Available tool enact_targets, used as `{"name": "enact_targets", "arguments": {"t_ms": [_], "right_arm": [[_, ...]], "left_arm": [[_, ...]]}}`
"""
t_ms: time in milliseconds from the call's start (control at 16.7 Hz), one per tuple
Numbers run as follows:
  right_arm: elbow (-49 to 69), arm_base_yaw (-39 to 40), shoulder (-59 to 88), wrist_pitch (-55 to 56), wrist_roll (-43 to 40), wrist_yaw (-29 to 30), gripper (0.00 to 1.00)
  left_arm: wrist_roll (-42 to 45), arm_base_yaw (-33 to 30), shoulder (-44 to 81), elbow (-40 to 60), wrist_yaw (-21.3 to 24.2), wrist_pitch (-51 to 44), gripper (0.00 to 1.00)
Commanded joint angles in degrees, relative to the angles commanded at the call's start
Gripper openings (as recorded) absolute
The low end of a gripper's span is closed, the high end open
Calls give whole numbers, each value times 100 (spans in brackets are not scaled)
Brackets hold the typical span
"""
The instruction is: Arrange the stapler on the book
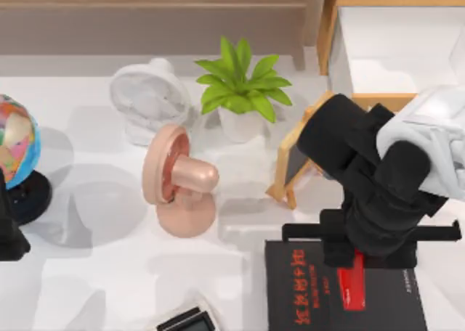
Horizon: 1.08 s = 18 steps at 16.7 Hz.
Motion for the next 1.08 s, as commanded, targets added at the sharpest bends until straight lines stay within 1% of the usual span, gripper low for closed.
{"name": "enact_targets", "arguments": {"t_ms": [360,600,1080], "right_arm": [[-373,7,236,635,-13,0,0],[-408,10,263,682,-13,0,0],[-408,10,263,682,-13,0,60]], "left_arm": [[0,0,0,0,0,0,100],[0,0,0,0,0,0,100],[0,0,0,0,0,0,100]]}}
